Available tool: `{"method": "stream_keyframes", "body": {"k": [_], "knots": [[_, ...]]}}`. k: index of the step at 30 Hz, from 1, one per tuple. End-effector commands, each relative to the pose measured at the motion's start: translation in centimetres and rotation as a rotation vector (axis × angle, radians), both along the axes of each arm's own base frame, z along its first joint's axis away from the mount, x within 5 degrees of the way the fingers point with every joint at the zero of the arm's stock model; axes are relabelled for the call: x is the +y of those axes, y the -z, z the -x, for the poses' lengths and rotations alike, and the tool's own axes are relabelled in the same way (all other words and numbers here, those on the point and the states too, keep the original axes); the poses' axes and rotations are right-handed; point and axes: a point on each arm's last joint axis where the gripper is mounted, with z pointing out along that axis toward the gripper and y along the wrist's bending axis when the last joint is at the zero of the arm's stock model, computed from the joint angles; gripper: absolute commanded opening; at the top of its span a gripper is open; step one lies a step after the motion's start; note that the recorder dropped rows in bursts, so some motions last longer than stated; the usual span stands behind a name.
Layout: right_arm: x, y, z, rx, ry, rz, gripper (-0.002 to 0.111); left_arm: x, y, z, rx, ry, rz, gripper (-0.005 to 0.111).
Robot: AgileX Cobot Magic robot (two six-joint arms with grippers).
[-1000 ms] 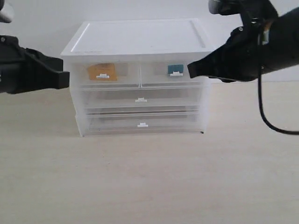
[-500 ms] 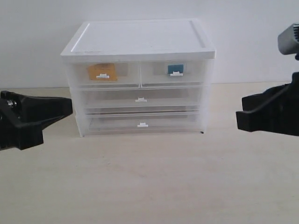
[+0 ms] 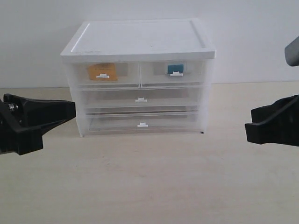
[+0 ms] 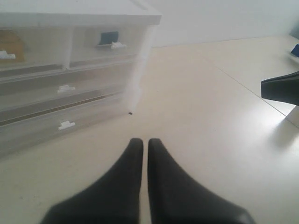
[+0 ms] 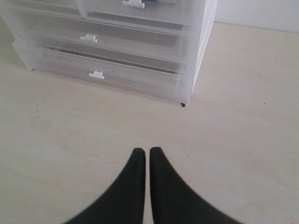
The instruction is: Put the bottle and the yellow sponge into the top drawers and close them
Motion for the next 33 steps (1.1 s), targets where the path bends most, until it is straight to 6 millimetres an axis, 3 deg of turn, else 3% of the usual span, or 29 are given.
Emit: {"method": "stream_keyframes", "body": {"k": [1, 7, 10, 14, 18, 22, 27, 33], "knots": [[-0.2, 0.1, 0.1, 0.000, 0.008, -0.001, 0.000, 0.0, -0.1, 0.2, 0.002, 0.008, 0.013, 0.004], [-0.2, 0.1, 0.0, -0.002, 0.007, -0.002, 0.000, 0.2, -0.3, 0.4, -0.013, -0.001, 0.018, 0.004], [-0.2, 0.1, 0.0, -0.002, 0.007, -0.002, 0.000, 1.3, -1.9, 1.4, -0.091, -0.029, 0.056, 0.004], [-0.2, 0.1, 0.0, -0.002, 0.007, -0.002, 0.000, 4.0, -4.7, 4.4, -0.293, -0.128, 0.099, 0.004], [-0.2, 0.1, 0.0, -0.002, 0.007, -0.002, 0.000, 6.7, -5.5, 8.0, -0.495, -0.287, 0.075, 0.004], [-0.2, 0.1, 0.0, -0.002, 0.007, -0.002, 0.000, 8.6, -4.6, 10.8, -0.602, -0.452, 0.087, 0.004], [-0.2, 0.1, 0.0, -0.002, 0.007, -0.002, 0.000, 9.8, -1.6, 12.8, -0.681, -0.575, 0.066, 0.004], [-0.2, 0.0, 0.1, -0.002, 0.008, -0.002, 0.000, 10.1, 2.5, 11.5, -0.569, -0.615, 0.014, 0.004]]}}
